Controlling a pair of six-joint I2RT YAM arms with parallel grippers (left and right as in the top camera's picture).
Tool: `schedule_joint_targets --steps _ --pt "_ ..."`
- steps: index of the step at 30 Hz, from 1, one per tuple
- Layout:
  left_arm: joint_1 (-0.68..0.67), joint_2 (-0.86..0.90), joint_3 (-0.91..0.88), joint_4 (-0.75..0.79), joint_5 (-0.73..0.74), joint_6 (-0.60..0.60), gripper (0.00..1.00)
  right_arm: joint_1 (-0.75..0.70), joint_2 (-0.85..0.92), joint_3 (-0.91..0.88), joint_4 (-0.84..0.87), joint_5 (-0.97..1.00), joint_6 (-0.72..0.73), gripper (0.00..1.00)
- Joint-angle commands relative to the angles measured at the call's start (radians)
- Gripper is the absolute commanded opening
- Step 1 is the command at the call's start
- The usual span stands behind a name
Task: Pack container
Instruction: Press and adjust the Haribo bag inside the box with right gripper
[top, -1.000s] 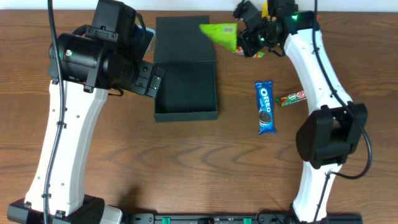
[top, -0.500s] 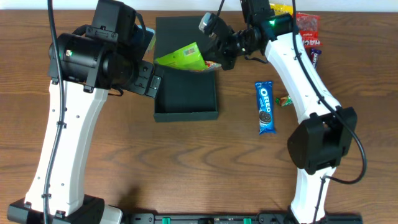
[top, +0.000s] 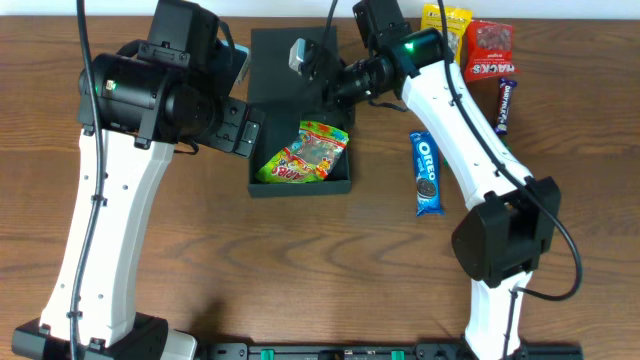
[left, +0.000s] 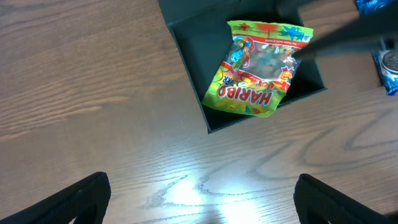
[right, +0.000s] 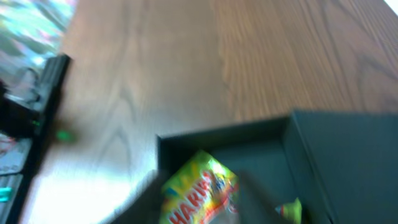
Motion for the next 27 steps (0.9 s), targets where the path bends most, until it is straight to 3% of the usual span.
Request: schedule_joint_targets --steps 1,4,12,17,27 --pt "0.0 -0.013 -0.002 -0.003 -0.01 0.018 0.95 0.003 -0.026 0.013 -0.023 0.18 0.128 0.72" --pt "0.0 -0.013 -0.002 -0.003 -0.01 0.018 0.95 0.007 -0.026 0.013 -0.07 0.283 0.3 0.8" --pt "0.0 -0.013 -0.002 -0.003 -0.01 0.018 0.95 0.078 -0.005 0.011 -0.22 0.553 0.841 0.78" --pt "0.0 -0.013 -0.002 -0.003 -0.01 0.018 0.95 0.138 0.045 0.011 -0.254 0.569 0.956 0.68" --pt "0.0 -0.013 -0.002 -0.003 -0.01 0.018 0.95 0.167 0.085 -0.008 -0.404 0.655 1.074 0.63"
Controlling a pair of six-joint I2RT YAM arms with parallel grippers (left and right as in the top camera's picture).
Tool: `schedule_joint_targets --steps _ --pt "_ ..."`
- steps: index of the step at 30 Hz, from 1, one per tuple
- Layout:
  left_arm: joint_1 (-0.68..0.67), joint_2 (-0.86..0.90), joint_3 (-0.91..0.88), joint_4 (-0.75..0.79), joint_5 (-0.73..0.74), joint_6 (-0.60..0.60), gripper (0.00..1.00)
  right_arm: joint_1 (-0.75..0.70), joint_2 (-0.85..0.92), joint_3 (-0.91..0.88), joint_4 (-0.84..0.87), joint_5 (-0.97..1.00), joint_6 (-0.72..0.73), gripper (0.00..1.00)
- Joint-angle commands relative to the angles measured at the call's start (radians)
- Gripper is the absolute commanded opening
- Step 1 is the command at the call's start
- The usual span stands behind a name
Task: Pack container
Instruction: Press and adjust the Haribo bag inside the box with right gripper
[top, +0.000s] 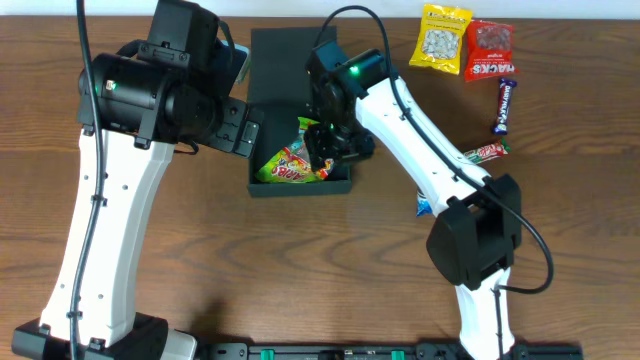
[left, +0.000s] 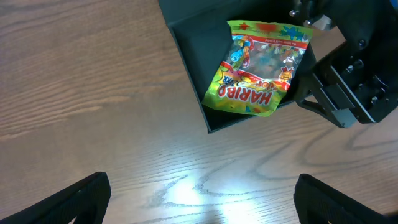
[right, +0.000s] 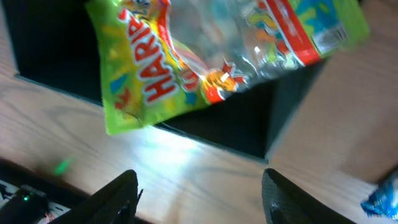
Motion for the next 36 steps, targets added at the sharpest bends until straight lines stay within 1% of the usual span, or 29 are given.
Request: schedule_joint_targets --steps 1,7,10,15,17,18,21,24,29,30,31,34,35,36 --pt "0.0 -0.013 -0.002 -0.003 -0.01 0.017 0.95 0.006 0.032 -0.017 -0.001 0.021 0.053 0.63" --pt "0.0 -0.013 -0.002 -0.003 -0.01 0.017 0.95 0.006 0.081 -0.053 0.068 -0.002 0.052 0.62" --pt "0.0 -0.013 -0.002 -0.003 -0.01 0.017 0.95 0.006 0.106 -0.053 0.097 -0.033 0.048 0.57" --pt "0.0 -0.013 -0.002 -0.003 -0.01 0.017 0.95 0.006 0.151 -0.053 0.117 -0.035 0.049 0.59" --pt "0.0 -0.013 -0.002 -0.003 -0.01 0.017 0.95 0.006 0.169 -0.053 0.148 -0.024 0.045 0.63" --pt "0.0 -0.013 -0.002 -0.003 -0.01 0.017 0.95 0.006 0.172 -0.053 0.173 -0.016 0.01 0.66" --pt "0.0 -0.013 -0.002 -0.003 -0.01 0.017 0.95 0.006 0.175 -0.053 0.233 -0.014 -0.107 0.69" --pt "0.0 -0.013 -0.002 -0.003 -0.01 0.017 0.95 0.006 0.175 -0.053 0.282 0.008 -0.216 0.69" --pt "0.0 -0.013 -0.002 -0.003 -0.01 0.017 0.95 0.006 0.175 -0.053 0.299 0.013 -0.352 0.72" --pt "0.0 -0.013 -0.002 -0.003 -0.01 0.017 0.95 0.006 0.175 -0.053 0.299 0.014 -0.38 0.7" --pt "0.0 -0.013 -0.002 -0.003 -0.01 0.017 0.95 0.006 0.175 -0.053 0.299 0.014 -0.401 0.67" --pt "0.0 -0.013 -0.002 -0.003 -0.01 0.017 0.95 0.005 0.175 -0.053 0.302 0.014 -0.416 0.36" --pt "0.0 -0.013 -0.002 -0.003 -0.01 0.017 0.95 0.005 0.175 -0.053 0.301 0.014 -0.416 0.24" --pt "0.0 -0.013 -0.002 -0.003 -0.01 0.017 0.95 0.005 0.175 -0.053 0.301 0.014 -0.415 0.07"
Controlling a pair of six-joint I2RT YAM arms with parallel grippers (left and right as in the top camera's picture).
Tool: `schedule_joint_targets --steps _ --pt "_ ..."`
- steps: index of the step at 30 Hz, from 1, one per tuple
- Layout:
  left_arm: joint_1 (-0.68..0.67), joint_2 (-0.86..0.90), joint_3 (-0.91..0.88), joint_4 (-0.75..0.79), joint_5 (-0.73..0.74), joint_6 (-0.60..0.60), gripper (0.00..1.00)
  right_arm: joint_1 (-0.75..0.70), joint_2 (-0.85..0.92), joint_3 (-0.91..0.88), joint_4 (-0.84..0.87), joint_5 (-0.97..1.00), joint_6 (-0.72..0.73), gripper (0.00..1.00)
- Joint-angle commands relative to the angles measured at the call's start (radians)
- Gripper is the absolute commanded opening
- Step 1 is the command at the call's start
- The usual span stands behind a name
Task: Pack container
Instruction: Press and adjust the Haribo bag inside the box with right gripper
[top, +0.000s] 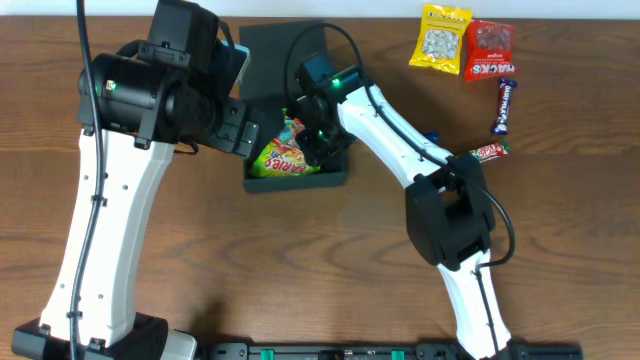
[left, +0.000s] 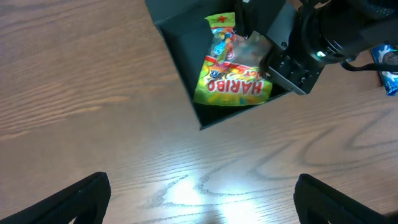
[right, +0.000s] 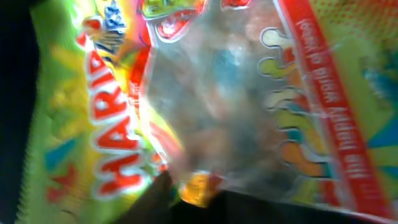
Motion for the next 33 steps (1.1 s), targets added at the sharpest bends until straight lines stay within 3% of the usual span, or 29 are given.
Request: schedule_joint_targets --steps 1,9,16,24,33 --pt "0.0 -0.013 -0.002 -0.004 -0.01 0.018 0.95 0.005 0.018 -0.006 0.003 -0.006 -0.042 0.01" --pt "0.0 -0.013 -0.002 -0.003 -0.01 0.018 0.95 0.003 -0.009 -0.003 0.003 -0.006 -0.037 0.01" --pt "0.0 -0.013 -0.002 -0.003 -0.01 0.018 0.95 0.003 -0.099 -0.003 0.01 -0.022 -0.217 0.01" --pt "0.0 -0.013 -0.002 -0.003 -0.01 0.018 0.95 0.003 -0.156 -0.003 0.03 -0.196 -0.349 0.01" --pt "0.0 -0.013 -0.002 -0.003 -0.01 0.018 0.95 0.003 -0.156 -0.003 0.136 -0.354 -0.382 0.01"
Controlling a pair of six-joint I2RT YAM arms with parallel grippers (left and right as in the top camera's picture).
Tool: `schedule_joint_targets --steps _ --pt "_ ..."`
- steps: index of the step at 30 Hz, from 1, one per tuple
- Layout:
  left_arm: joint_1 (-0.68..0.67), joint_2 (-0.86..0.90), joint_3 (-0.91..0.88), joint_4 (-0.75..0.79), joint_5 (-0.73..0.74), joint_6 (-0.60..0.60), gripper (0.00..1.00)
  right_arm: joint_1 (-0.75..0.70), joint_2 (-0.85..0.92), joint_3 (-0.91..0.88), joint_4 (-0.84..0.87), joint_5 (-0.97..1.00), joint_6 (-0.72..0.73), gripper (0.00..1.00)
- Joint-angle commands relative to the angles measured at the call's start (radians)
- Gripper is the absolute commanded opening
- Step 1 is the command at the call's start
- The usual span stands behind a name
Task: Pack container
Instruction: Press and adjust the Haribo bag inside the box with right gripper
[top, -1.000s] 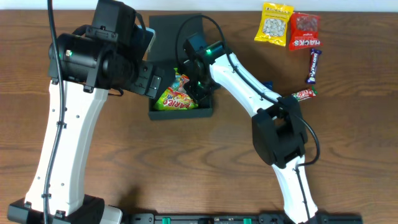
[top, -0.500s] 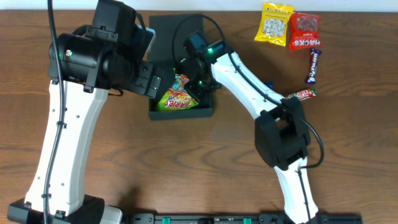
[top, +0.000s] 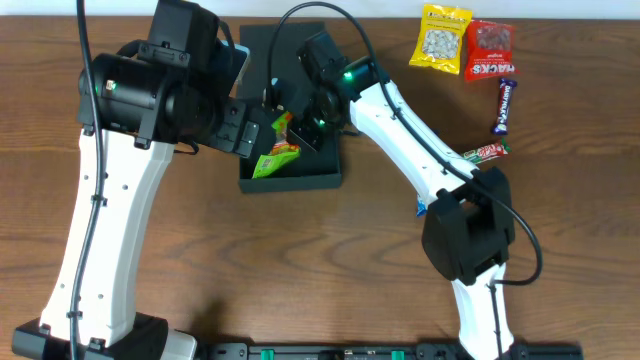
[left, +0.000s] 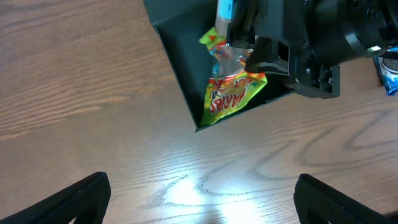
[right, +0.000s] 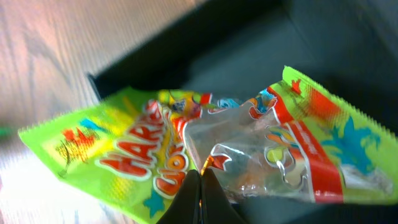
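A black open container (top: 305, 172) sits at the table's back middle. My right gripper (right: 200, 182) is shut on a green Haribo gummy bag (right: 130, 165), pinching its clear middle. The bag (top: 274, 156) stands tilted on edge over the container's left front part, and its lower corner points down at the left wall. The left wrist view shows the bag (left: 231, 94) hanging from the right gripper inside the container (left: 176, 59). My left gripper (left: 202, 194) hovers open over bare wood in front of the container, holding nothing.
Loose snacks lie at the back right: a yellow bag (top: 444, 35), a red bag (top: 489, 50), a dark chocolate bar (top: 505, 105) and a red-green bar (top: 486, 152). A blue Oreo pack (left: 389, 66) lies right of the container, mostly under my right arm.
The right gripper was pressed low onto the flat bag; now it is shut on the bag and higher, and the bag stands on edge. The container sits slightly further left.
The bag lay flat in the container's front while my right gripper was over its back end. Then the gripper stood open over the bag, then down on it, with the container nudged left. Now the bag is pinched and raised. The left arm stayed put.
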Motion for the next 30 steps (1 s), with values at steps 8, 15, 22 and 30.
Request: schedule_joint_targets --steps 8,15,22,30 --pt "0.0 -0.013 -0.002 -0.003 -0.01 0.018 0.95 0.003 -0.009 -0.001 0.055 -0.205 -0.111 0.01" --pt "0.0 -0.013 -0.002 -0.003 -0.01 0.018 0.95 -0.008 0.038 -0.001 0.04 0.103 0.046 0.79" --pt "0.0 -0.013 -0.002 -0.003 -0.01 0.018 0.95 -0.023 -0.002 0.003 0.063 0.113 0.054 0.6" --pt "0.0 -0.013 -0.002 -0.003 -0.01 0.018 0.95 -0.011 0.039 0.003 0.104 0.037 0.119 0.15"
